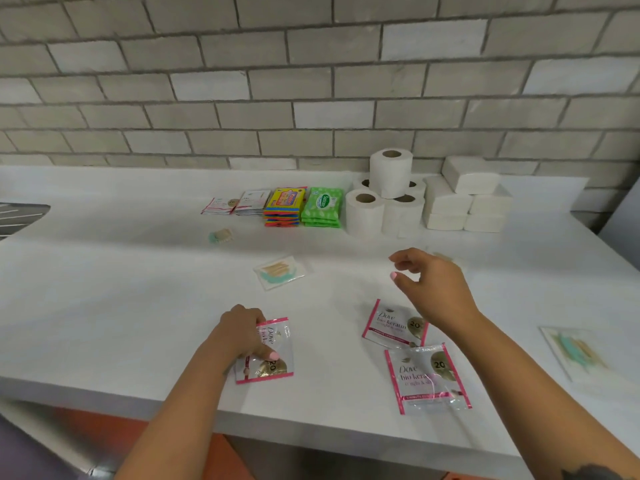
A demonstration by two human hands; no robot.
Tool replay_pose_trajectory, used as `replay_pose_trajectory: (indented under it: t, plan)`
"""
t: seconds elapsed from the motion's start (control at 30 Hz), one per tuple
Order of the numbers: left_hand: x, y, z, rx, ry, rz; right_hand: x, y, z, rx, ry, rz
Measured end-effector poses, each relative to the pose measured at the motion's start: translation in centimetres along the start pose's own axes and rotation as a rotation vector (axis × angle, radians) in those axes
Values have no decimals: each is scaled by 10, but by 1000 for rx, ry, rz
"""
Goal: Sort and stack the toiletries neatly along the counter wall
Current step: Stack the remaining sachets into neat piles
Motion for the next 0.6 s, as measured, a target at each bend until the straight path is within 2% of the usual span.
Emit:
replay_pose_trajectory:
  t: [0.1, 0.33, 0.6]
  plan:
    - [3, 4, 8, 95, 43, -28, 2, 23, -7, 7, -62, -75]
    - [19, 21, 33, 449, 122, -135, 17, 87, -58, 221, -455, -337]
    - [14, 25, 32, 741, 21, -96, 12, 102, -77, 265, -486, -411]
Point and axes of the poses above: each hand's wrist, its own x-axis away from the middle knuckle, its own z-axis out of the back of the hand, y = z × x, the point moved 8 cm from there along -x, towards the middle knuckle, and after that the axes turned 12 degrees about z, right-handed, at the moved point
